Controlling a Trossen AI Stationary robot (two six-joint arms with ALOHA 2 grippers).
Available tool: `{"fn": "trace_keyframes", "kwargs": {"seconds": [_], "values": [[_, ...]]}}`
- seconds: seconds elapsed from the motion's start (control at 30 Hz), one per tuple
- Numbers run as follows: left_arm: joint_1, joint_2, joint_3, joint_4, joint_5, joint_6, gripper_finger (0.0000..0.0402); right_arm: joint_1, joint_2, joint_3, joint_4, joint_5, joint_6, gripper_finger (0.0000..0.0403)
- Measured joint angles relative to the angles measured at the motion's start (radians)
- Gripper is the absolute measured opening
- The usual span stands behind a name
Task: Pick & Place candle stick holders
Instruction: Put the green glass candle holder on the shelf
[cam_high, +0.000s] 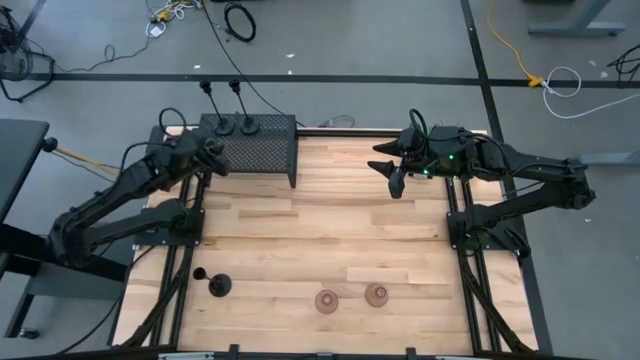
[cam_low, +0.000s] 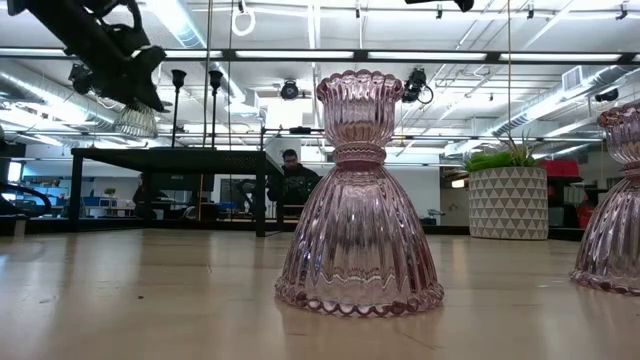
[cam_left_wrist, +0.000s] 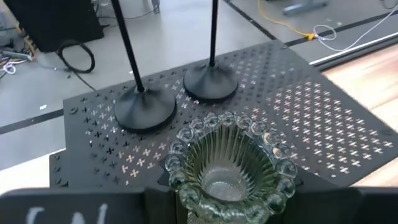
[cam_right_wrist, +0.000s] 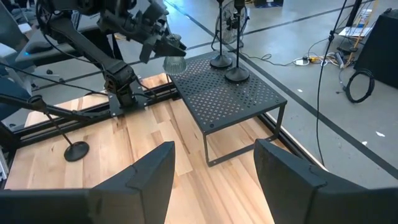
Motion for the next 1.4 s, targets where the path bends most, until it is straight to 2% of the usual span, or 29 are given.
{"fn": "trace_keyframes", "kwargs": {"seconds": [0.2,0.33,0.53,0.8,1.0,1.2,1.4], "values": [[0.006,0.000,-0.036,0.035,-0.068,0.014,0.0126,0.000,0.000,0.000,0.015,0.000,0.000,0.0220],[0.006,0.001,-0.055,0.077,-0.076,0.015,0.0126,0.000,0.000,0.000,0.016,0.000,0.000,0.0220],[0.006,0.001,-0.066,0.103,-0.157,0.018,0.0126,0.000,0.000,0.000,0.019,0.000,0.000,0.0220],[0.006,0.001,-0.066,0.108,-0.165,-0.004,0.0126,0.000,0.000,0.000,0.047,0.000,-0.005,0.0220],[0.006,0.053,-0.066,0.111,-0.166,-0.042,0.0126,0.000,0.000,0.000,0.063,0.000,-0.026,0.0220],[0.006,0.131,-0.066,0.151,-0.267,-0.038,0.0126,0.000,0.000,0.000,0.066,0.000,-0.027,0.0220],[0.010,0.181,-0.066,0.195,-0.275,-0.038,0.0126,0.000,0.000,0.000,0.066,0.000,-0.027,0.0220]]}}
